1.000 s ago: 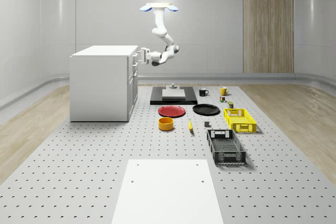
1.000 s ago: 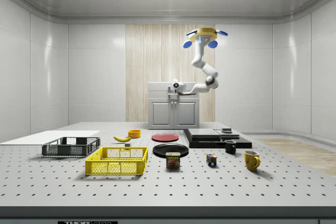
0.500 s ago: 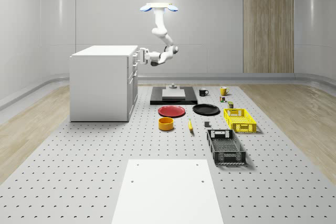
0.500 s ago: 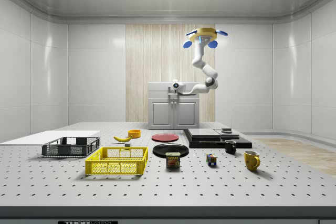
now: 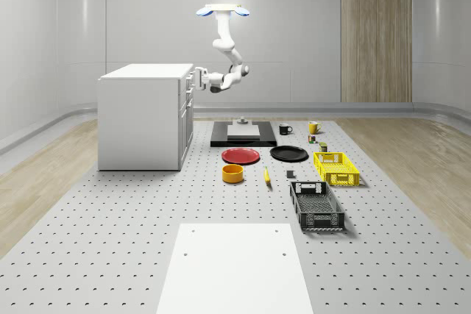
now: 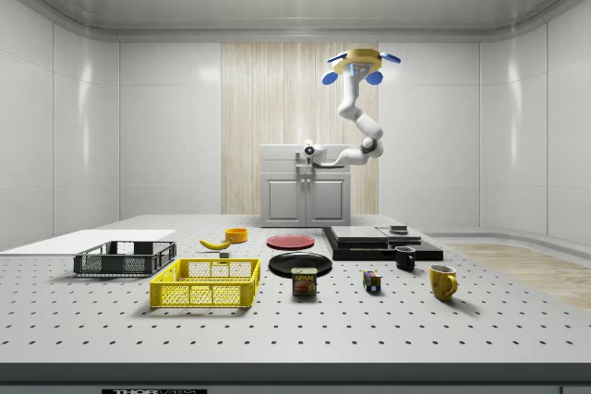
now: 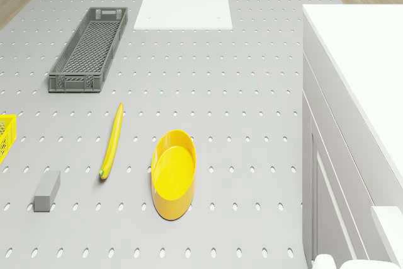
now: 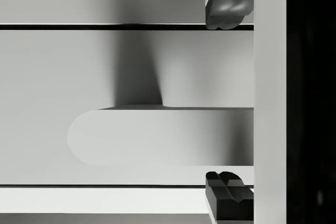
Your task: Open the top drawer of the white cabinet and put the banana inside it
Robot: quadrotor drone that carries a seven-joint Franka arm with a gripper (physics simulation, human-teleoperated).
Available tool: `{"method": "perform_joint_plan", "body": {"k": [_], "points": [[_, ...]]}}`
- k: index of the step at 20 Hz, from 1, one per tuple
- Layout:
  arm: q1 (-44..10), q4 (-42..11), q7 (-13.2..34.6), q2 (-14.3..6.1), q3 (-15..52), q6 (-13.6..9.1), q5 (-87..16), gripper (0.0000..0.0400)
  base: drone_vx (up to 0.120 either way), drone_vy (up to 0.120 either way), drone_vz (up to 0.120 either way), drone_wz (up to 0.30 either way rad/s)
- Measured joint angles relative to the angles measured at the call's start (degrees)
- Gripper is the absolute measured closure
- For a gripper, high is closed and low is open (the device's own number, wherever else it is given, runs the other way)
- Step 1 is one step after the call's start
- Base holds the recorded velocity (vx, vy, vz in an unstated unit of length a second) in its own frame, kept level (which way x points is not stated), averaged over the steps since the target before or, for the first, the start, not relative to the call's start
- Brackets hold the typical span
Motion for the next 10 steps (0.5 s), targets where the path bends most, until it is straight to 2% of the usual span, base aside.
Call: {"method": "perform_joint_plan", "body": {"k": [10], "points": [[-2.1, 1.4, -0.9, 2.5, 0.5, -2.3, 1.0, 0.0000, 0.000, 0.000, 0.000, 0.000]]}}
